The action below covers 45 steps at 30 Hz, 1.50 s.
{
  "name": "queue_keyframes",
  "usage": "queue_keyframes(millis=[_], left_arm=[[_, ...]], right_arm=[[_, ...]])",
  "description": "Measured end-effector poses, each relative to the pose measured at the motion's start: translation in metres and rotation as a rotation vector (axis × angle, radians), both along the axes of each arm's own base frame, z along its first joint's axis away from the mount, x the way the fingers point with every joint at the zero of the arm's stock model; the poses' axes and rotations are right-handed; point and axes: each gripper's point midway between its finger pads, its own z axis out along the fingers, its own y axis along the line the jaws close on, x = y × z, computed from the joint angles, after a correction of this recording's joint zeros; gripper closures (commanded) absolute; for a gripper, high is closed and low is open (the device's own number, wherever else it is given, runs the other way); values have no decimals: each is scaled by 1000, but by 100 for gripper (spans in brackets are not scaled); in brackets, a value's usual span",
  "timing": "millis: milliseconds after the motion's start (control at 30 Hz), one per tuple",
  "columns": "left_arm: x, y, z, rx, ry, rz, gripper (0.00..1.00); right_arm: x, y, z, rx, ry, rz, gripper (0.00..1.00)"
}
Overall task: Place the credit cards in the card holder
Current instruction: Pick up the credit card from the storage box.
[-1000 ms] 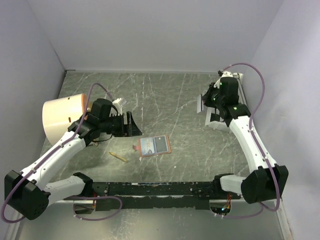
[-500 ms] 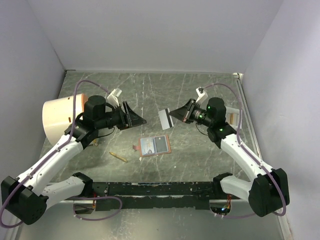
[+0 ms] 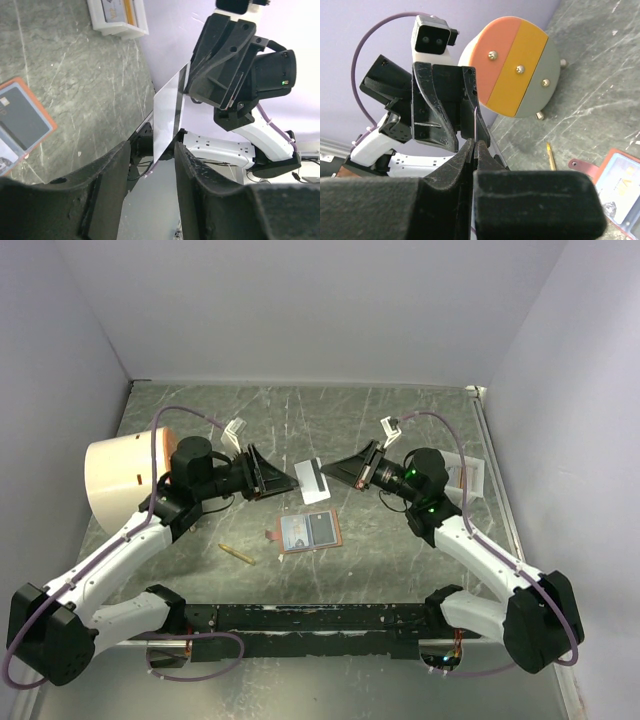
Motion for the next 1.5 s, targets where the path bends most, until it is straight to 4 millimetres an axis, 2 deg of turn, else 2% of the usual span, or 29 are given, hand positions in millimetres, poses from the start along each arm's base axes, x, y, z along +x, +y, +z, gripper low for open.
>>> queue_keyframes(millis=[100, 233, 300, 367, 433, 833, 967, 1033, 1100, 1167, 1267, 1333, 1500], left_arm=[[0, -2, 6, -20, -14, -9, 57], [0, -3, 12, -41, -31, -18, 72], [-1, -3, 9, -39, -26, -19, 84], [-1, -2, 3, -32, -14, -16, 92], [-1, -1, -2, -27, -3, -13, 93], [-2, 1, -11, 1, 0, -9, 92], [-2, 1, -13, -1, 4, -8, 70], [-2, 1, -12, -5, 6, -8, 65], [-2, 1, -11, -13, 9, -8, 69], [-2, 1, -12, -16, 12, -8, 81], [-2, 1, -15, -18, 24, -4, 84], [-2, 1, -15, -20, 26, -3, 78], [-1, 1, -14, -24, 19, 4, 54]], right_arm=[[-3, 5, 1, 9, 5, 14, 100], [-3, 10, -3, 8, 20, 23, 100], [-2, 12, -4, 9, 20, 17, 100], [-1, 13, -5, 8, 22, 12, 100], [-1, 14, -6, 6, 25, 10, 100], [2, 17, -20, -31, 46, -6, 100], [2, 17, -21, -34, 53, -5, 100], [0, 19, -22, -32, 55, 0, 100], [-1, 20, -21, -27, 55, 1, 100], [-1, 21, -19, -19, 50, 1, 100], [-1, 22, -14, -5, 39, -3, 100], [-1, 23, -12, 5, 35, -3, 100], [-5, 24, -14, 31, 55, 6, 100]])
